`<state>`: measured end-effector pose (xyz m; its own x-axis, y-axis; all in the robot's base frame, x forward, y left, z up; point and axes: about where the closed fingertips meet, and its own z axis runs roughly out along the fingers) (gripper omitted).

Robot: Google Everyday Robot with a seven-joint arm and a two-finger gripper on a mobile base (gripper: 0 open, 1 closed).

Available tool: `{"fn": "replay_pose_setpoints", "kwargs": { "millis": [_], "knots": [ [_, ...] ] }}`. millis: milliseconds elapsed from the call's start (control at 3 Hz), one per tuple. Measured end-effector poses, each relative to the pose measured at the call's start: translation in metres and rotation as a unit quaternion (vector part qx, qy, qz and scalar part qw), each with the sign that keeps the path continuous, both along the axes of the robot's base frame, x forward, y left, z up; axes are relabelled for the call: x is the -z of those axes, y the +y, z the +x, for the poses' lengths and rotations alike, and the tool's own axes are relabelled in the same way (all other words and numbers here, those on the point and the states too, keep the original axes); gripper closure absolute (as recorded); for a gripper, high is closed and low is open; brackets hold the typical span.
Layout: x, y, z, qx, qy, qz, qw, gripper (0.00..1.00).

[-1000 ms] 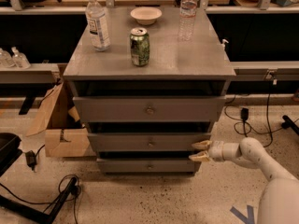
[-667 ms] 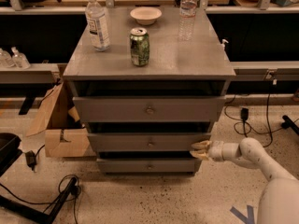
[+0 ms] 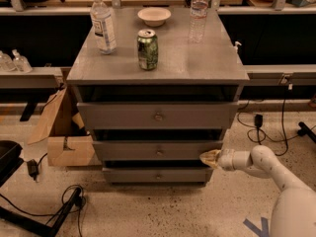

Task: Close middle drawer

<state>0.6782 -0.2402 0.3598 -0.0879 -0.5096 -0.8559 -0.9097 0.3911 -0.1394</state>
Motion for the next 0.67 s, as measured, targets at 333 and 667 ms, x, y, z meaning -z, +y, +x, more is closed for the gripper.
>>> {"fn": "replay_pose_setpoints", "kwargs": {
  "millis": [333,667],
  "knots": [
    [0.000,0.004,-0.004,-0.019,0.005,-0.015,0.9997,1.00],
    [-0.032,-0.033,-0.036,-0.049,-0.015,-0.093,0.9944,1.00]
  ]
}}
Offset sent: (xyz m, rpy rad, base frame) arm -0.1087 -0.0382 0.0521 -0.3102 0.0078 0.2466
